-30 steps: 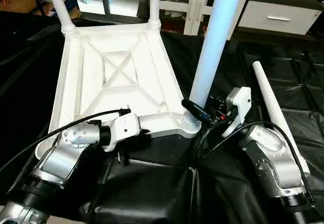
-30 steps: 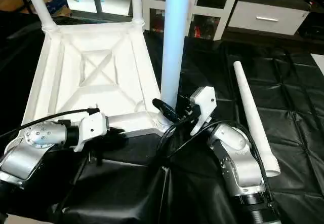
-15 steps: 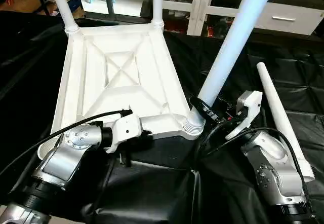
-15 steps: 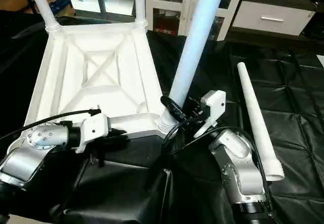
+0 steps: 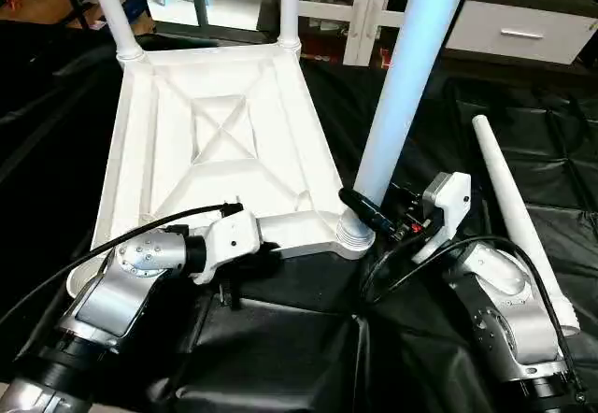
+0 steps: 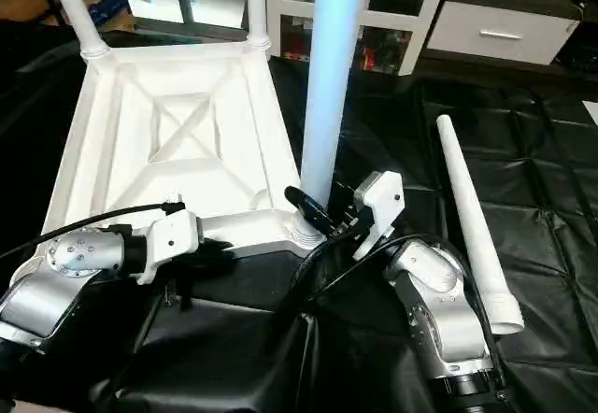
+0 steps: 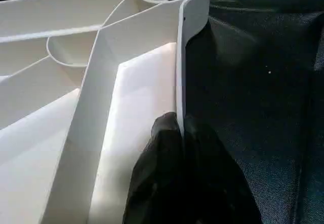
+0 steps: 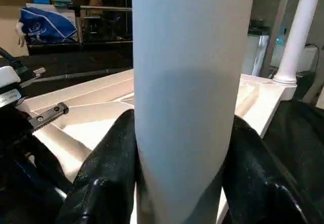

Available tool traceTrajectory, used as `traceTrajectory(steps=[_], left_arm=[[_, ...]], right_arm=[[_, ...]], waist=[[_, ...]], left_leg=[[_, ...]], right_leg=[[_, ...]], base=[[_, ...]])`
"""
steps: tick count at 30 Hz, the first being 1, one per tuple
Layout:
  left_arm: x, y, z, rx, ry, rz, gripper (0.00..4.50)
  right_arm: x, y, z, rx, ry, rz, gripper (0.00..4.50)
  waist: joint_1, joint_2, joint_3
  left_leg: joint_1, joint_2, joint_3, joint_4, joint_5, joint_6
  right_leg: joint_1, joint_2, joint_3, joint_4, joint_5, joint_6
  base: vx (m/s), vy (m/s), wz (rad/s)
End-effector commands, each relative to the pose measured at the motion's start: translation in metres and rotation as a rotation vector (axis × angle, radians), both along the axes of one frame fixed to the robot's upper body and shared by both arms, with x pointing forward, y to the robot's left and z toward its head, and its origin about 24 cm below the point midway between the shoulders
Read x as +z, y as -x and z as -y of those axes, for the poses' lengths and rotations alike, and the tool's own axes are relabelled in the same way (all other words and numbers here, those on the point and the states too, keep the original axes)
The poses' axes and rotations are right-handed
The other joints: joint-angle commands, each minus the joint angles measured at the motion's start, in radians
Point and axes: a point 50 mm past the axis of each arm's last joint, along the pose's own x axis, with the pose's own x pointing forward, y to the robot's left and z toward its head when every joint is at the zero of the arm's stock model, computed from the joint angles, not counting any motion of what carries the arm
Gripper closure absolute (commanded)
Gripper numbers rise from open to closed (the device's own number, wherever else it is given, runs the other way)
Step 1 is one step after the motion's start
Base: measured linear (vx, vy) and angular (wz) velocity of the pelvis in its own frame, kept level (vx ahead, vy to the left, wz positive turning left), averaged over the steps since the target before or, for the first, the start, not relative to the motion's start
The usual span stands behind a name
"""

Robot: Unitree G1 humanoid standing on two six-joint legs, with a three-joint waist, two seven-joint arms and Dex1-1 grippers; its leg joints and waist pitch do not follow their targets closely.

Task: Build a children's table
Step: Insert table leg to table base

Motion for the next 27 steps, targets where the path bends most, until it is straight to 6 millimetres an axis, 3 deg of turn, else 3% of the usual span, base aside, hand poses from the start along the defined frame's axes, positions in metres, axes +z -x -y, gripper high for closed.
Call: traceTrajectory(steps=[1,12,17,19,21,25,27], left_arm=[[-0.016,0.007,0.006,0.001,-0.012,-0.058,4.50],[-0.016,0.006,0.012,0.033,0.010,-0.056,4.50],[-0.022,0.004,0.020,0.136,0.015,-0.054,4.50],[-0.024,0.004,0.027,0.170,0.030,-0.069,4.50],[-0.025,0.003,0.048,0.233,0.082,-0.097,4.50],[-0.022,-0.002,0.066,0.297,0.104,-0.094,4.50],[-0.019,-0.007,0.082,0.359,0.121,-0.094,4.50]], right_arm=[[-0.078,0.025,0.001,0.014,0.149,-0.376,2.70],[-0.079,0.022,0.003,-0.050,0.152,-0.372,2.70],[-0.081,0.012,0.006,-0.226,0.123,-0.380,2.70],[-0.082,0.008,0.006,-0.285,0.111,-0.387,2.70],[-0.085,-0.003,0.004,-0.445,0.082,-0.413,2.70],[-0.087,-0.013,0.001,-0.541,0.114,-0.418,2.70],[-0.090,-0.022,-0.003,-0.612,0.158,-0.432,2.70]], waist=[[-0.005,0.009,-0.001],[-0.006,0.009,-0.001],[-0.011,0.008,0.005],[-0.015,0.007,0.008],[-0.023,0.010,0.009],[-0.040,0.011,0.014],[-0.038,0.010,0.011]], left_leg=[[0.006,0.061,-0.042,-0.094,-0.613,-0.029],[0.007,0.061,-0.043,-0.095,-0.628,-0.032],[0.012,0.058,-0.048,-0.095,-0.666,-0.037],[0.008,0.057,-0.052,-0.097,-0.679,-0.039],[0.007,0.055,-0.058,-0.099,-0.679,-0.050],[0.005,0.050,-0.069,-0.104,-0.710,-0.046],[0.018,0.043,-0.065,-0.096,-0.711,-0.031]], right_leg=[[-0.015,-0.044,0.037,-0.086,-0.603,-0.061],[-0.016,-0.044,0.036,-0.089,-0.628,-0.055],[-0.024,-0.045,0.032,-0.099,-0.724,-0.029],[-0.020,-0.046,0.029,-0.098,-0.734,-0.023],[-0.017,-0.046,0.028,-0.094,-0.687,-0.038],[-0.007,-0.041,0.018,-0.091,-0.641,-0.039],[-0.014,-0.041,0.019,-0.103,-0.668,-0.024]], base=[[0.000,0.000,0.00],[0.000,0.000,0.00],[0.000,0.000,0.00],[0.000,0.000,0.00],[0.000,0.000,0.00],[0.000,0.000,0.00],[0.000,0.000,0.00]])
